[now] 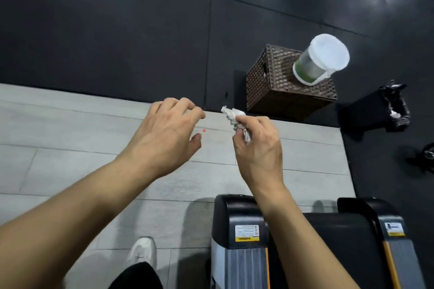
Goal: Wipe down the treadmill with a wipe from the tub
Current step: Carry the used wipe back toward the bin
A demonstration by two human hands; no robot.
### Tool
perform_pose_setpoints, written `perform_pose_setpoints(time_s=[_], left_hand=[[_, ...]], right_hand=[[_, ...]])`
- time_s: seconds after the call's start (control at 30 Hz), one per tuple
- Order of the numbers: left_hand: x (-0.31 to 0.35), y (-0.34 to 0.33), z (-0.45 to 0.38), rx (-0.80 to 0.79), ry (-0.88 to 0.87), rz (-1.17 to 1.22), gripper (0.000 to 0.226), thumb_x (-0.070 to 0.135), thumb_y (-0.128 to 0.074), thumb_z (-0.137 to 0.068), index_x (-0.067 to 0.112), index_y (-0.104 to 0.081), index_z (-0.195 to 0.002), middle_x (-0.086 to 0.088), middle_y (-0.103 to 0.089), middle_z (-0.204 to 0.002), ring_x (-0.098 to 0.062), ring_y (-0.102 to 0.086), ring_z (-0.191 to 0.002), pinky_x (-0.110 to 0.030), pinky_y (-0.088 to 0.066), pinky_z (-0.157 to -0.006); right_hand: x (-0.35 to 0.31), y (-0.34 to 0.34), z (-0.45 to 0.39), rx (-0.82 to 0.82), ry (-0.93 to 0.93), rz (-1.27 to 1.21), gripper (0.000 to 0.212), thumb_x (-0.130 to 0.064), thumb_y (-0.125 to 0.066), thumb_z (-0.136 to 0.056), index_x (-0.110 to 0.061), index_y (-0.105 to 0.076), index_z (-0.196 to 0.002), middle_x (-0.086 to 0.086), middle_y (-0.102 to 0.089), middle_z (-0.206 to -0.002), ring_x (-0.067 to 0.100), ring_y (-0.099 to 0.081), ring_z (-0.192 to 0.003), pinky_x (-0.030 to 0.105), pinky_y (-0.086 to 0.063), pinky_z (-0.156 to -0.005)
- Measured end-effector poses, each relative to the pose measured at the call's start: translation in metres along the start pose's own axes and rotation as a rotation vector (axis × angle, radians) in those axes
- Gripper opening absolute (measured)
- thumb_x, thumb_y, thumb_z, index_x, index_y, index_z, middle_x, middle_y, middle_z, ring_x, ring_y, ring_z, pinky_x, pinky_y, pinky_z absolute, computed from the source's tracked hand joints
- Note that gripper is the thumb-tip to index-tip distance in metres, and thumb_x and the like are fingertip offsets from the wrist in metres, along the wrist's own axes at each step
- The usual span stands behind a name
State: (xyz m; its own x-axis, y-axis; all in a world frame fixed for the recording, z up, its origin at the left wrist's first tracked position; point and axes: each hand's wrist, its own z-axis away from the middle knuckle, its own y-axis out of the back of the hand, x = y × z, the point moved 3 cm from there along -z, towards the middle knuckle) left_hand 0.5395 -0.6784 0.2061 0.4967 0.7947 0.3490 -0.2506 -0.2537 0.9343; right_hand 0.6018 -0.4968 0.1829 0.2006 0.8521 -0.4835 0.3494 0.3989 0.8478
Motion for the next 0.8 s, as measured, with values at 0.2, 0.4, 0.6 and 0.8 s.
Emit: perform_pose_setpoints(time_s=[0.2, 0.4, 0.6, 0.8], left_hand=[[0.027, 0.1, -0.049, -0.01, -0.087, 0.006, 0.037, 0.035, -0.058, -0.096, 0.025, -0.057, -0.132, 0.007, -0.055, -0.128, -0.023, -0.047, -0.123, -0.039, -0.034, -0.106], [0.082, 0.162, -0.112, -0.046, -0.207, -0.034, 0.036, 0.031, -0.065, -0.091, 0.023, -0.062, -0.126, 0.003, -0.056, -0.129, -0.025, -0.051, -0.119, -0.041, -0.041, -0.101], [0.148, 0.189, -0.19, -0.06, -0.297, -0.024, 0.039, 0.027, -0.07, -0.085, 0.021, -0.064, -0.122, -0.001, -0.055, -0.133, -0.027, -0.054, -0.117, -0.044, -0.047, -0.095], [0.214, 0.197, -0.272, -0.108, -0.413, -0.029, 0.039, 0.027, -0.072, -0.084, 0.024, -0.064, -0.122, 0.001, -0.056, -0.133, -0.026, -0.055, -0.118, -0.043, -0.048, -0.095]], right_hand=[[-0.036, 0.084, -0.059, 0.011, -0.113, 0.02, 0.029, -0.012, -0.064, -0.09, -0.023, -0.07, -0.116, -0.004, -0.061, -0.099, 0.018, -0.055, -0.094, 0.028, -0.045, -0.082], [-0.023, 0.156, -0.109, 0.103, -0.278, -0.009, 0.03, -0.013, -0.064, -0.091, -0.027, -0.068, -0.117, -0.009, -0.06, -0.101, 0.014, -0.053, -0.095, 0.026, -0.045, -0.084], [0.024, 0.209, -0.164, 0.212, -0.444, -0.114, 0.031, -0.013, -0.067, -0.091, -0.027, -0.069, -0.118, -0.012, -0.059, -0.104, 0.012, -0.056, -0.097, 0.032, -0.051, -0.084], [0.072, 0.252, -0.217, 0.24, -0.593, -0.134, 0.035, -0.014, -0.066, -0.092, -0.027, -0.068, -0.124, -0.012, -0.061, -0.112, 0.011, -0.056, -0.102, 0.025, -0.049, -0.084]])
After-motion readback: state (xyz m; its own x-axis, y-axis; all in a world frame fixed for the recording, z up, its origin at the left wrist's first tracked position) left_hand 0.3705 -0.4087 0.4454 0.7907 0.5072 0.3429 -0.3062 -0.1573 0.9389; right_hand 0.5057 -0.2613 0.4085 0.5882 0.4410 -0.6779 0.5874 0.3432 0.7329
